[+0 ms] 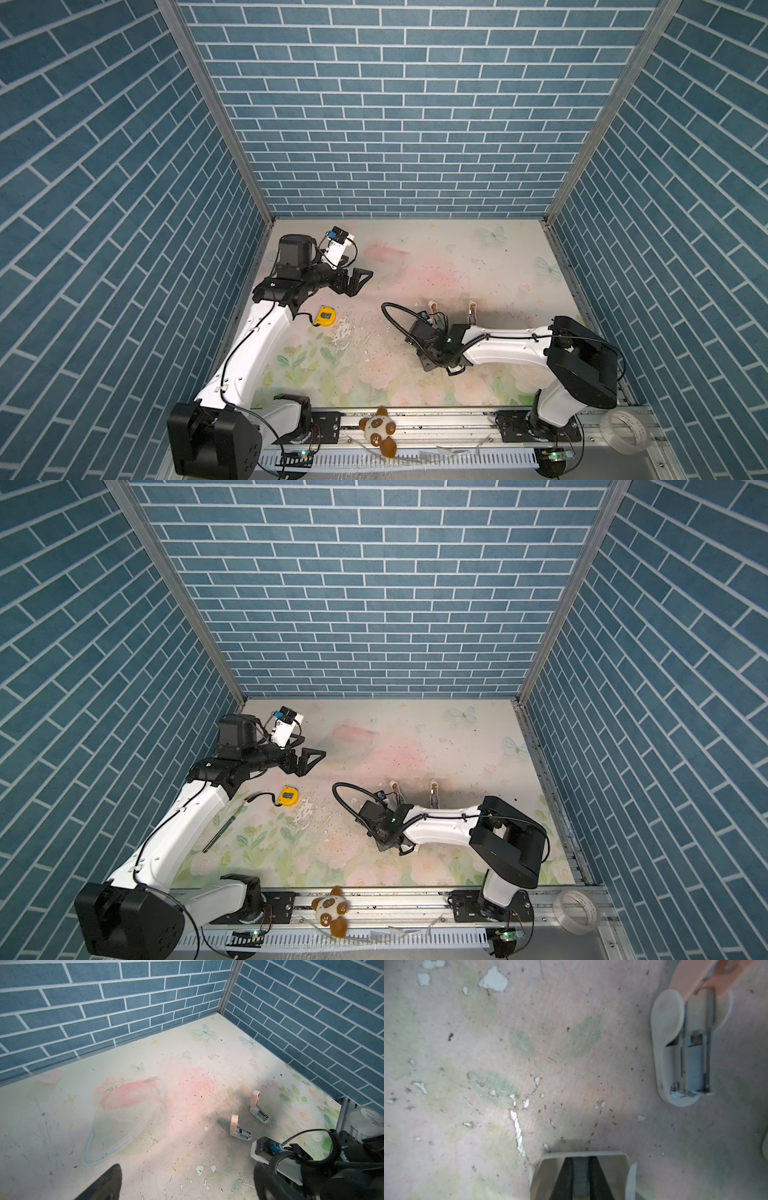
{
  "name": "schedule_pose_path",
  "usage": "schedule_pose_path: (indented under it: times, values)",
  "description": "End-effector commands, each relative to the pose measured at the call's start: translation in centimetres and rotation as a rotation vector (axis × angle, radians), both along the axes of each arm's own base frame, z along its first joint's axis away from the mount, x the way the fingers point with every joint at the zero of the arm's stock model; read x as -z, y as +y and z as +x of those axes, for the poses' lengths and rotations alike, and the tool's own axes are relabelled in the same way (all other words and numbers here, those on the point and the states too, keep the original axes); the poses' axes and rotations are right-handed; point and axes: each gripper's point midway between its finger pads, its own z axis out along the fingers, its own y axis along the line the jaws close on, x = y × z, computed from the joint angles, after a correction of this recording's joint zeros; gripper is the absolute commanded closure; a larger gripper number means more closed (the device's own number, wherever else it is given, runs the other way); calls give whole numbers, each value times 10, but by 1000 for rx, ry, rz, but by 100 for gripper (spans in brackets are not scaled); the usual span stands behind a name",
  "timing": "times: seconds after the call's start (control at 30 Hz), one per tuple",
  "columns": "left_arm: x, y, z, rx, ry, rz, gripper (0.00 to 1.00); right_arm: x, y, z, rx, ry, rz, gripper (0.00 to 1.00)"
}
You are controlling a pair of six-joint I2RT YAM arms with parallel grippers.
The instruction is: Load the staples into the stapler
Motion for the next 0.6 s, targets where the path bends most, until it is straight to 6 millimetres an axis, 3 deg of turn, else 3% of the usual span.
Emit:
schedule_pose_path:
  times: [0.0, 0.27, 0.57]
  values:
    - [6, 3, -4, 0, 11, 13, 0, 6, -13, -1, -8, 2, -43, 93]
    - [7, 3, -3, 0, 16, 11, 0, -19, -2, 5, -9, -36, 33, 93]
    - [5, 2, -4, 1, 12, 4, 0, -24, 2, 8, 1, -40, 73, 92]
